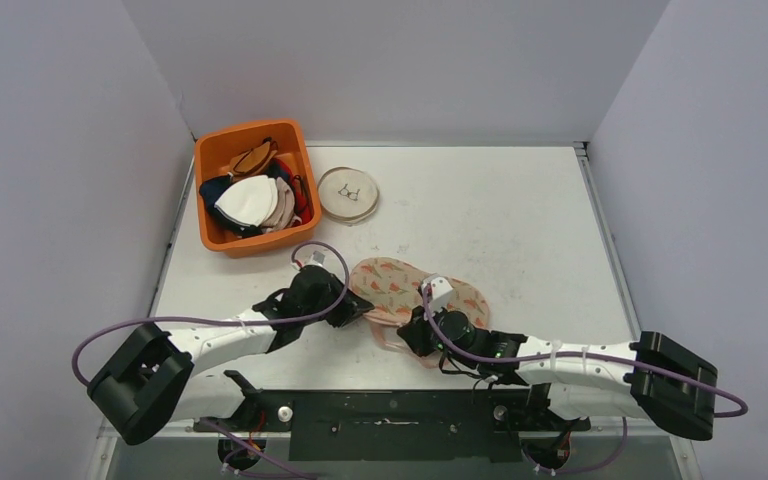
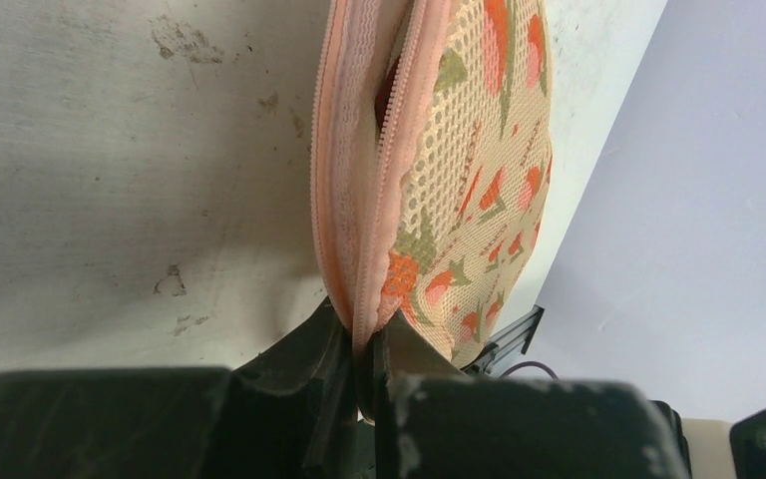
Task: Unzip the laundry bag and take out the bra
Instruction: Unzip the laundry bag at the center of the board.
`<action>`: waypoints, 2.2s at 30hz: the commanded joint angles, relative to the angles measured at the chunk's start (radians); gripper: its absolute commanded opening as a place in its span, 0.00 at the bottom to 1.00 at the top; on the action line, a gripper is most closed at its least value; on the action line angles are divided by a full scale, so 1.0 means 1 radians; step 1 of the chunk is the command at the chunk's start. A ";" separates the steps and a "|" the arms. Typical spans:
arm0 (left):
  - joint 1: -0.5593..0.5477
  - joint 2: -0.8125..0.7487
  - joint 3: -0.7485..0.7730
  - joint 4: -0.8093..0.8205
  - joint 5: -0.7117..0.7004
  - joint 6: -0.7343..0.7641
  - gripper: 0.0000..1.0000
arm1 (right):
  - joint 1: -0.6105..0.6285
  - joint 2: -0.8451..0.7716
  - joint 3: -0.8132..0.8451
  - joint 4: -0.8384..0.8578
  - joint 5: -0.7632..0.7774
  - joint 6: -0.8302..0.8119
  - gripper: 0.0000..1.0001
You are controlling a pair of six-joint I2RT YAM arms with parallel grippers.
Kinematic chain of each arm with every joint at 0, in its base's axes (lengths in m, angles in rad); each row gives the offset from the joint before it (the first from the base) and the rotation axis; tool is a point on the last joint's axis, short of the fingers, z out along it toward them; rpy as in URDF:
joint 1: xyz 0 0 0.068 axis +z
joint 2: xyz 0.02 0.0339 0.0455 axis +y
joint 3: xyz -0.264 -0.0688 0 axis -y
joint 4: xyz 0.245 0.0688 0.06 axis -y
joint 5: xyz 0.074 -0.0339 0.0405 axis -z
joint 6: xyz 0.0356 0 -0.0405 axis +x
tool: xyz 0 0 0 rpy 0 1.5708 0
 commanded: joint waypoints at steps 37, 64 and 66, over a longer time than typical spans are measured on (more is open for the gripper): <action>0.161 -0.134 0.065 -0.236 0.070 0.191 0.93 | 0.004 -0.150 -0.061 -0.065 0.110 0.054 0.05; -0.091 -0.054 0.051 0.031 -0.057 -0.024 0.83 | 0.039 0.063 0.046 0.136 -0.073 -0.019 0.05; -0.090 -0.021 0.057 0.046 -0.065 -0.019 0.77 | 0.043 0.046 0.040 0.128 -0.065 -0.015 0.05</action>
